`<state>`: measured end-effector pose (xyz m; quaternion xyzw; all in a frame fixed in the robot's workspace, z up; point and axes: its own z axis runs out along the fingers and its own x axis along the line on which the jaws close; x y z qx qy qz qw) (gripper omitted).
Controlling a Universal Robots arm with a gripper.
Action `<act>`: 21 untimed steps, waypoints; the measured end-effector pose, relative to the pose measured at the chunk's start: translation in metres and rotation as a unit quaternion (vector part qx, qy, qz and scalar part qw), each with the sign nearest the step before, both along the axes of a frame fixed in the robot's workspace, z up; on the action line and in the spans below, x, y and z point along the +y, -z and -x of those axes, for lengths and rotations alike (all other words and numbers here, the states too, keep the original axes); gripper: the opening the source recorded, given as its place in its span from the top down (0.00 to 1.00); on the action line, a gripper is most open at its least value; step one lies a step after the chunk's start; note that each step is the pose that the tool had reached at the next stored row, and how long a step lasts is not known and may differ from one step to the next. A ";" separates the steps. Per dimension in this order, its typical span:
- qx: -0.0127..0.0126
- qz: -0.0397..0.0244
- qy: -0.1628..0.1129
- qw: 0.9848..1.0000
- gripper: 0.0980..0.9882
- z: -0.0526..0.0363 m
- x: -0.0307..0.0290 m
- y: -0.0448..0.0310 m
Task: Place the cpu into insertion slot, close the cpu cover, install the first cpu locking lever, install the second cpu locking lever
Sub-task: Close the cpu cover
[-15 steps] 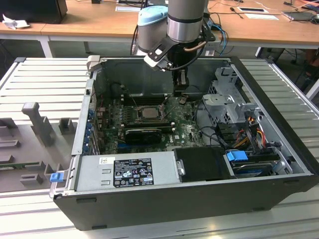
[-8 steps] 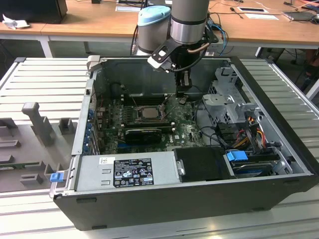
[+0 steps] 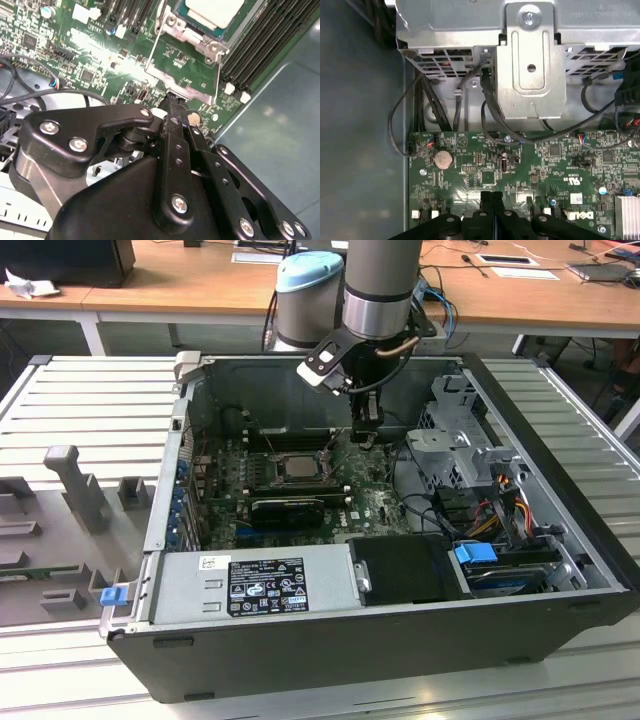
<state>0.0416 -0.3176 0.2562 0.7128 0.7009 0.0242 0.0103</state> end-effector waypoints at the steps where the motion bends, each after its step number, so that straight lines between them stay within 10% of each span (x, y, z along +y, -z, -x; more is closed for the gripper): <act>1: 0.001 0.000 0.000 1.000 0.99 0.0018 0.0000 0.0004; 21: 0.001 0.000 -0.001 1.000 0.99 0.0249 -0.0008 0.0018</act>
